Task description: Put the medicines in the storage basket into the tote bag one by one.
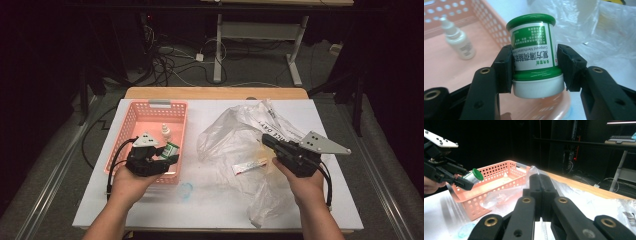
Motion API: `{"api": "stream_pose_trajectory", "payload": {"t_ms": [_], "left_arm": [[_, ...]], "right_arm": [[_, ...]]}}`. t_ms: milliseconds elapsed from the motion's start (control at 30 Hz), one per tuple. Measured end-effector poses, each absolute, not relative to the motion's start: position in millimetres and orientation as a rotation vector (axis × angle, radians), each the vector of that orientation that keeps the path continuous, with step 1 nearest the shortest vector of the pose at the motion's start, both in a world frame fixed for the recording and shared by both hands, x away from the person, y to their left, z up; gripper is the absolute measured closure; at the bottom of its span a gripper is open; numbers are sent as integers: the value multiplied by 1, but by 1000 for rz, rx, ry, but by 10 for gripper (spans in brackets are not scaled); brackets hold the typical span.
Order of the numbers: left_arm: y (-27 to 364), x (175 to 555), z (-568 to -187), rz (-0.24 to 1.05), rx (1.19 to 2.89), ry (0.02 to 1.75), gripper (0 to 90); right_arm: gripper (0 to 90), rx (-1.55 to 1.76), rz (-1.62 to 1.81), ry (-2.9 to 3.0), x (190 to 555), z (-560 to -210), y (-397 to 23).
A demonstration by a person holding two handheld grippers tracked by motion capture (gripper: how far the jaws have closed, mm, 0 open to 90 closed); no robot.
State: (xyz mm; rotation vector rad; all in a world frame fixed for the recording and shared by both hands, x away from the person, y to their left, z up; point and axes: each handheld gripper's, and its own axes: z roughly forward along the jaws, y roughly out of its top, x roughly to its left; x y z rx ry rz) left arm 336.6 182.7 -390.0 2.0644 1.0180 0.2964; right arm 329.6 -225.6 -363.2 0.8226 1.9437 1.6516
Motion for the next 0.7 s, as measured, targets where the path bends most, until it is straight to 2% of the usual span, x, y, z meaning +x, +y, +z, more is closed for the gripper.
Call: {"api": "stream_pose_trajectory", "payload": {"t_ms": [700], "left_arm": [[123, 322, -396, 197, 2122, 854, 495]], "right_arm": [[900, 814, 1657, 1942, 328, -363, -226]]}}
